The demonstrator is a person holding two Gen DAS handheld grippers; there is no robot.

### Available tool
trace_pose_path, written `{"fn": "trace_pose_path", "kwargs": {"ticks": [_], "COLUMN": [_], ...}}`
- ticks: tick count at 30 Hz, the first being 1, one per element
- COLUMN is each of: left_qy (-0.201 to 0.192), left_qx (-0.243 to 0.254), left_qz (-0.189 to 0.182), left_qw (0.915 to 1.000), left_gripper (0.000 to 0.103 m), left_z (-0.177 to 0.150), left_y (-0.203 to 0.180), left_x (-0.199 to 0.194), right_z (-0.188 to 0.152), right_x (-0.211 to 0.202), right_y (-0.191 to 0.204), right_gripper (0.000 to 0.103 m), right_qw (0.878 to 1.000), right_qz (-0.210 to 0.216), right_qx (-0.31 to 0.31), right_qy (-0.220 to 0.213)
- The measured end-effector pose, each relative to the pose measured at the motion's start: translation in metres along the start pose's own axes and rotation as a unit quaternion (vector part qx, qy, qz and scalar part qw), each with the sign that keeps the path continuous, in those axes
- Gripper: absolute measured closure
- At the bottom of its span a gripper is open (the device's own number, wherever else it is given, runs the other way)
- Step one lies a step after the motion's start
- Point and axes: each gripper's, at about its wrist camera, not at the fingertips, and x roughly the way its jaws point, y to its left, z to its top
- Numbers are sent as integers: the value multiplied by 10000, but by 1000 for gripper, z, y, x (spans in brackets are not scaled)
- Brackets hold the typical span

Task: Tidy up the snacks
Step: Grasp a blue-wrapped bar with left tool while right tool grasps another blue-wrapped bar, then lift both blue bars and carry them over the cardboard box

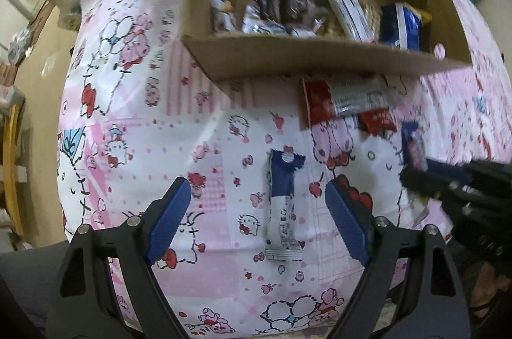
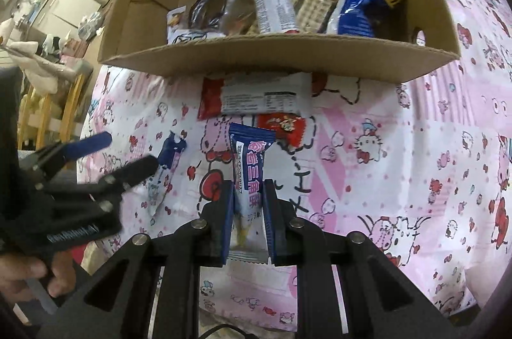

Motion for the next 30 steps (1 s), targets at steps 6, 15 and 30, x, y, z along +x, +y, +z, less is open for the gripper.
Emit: {"fn": "trace_pose_path", "kwargs": {"ticks": [6, 15, 30], "left_qy": [256, 182, -303], "left_qx": [338, 292, -113], "left_qz": [51, -104, -121], "left_qw": [9991, 9994, 9994], "left_gripper": [53, 95, 95], "left_z": [-9, -9, -8], "left_y": [-15, -15, 23], "left_x": [17, 4, -24], "right_z": [1, 1, -5], "right_x": [0, 3, -11], "right_y": [-1, 5, 13], "right_gripper": [85, 85, 85], "right_qw": [10000, 10000, 9991], "right_qz": [3, -2, 401], "right_qx": [52, -20, -24], "right_qy": [-37, -44, -160]}}
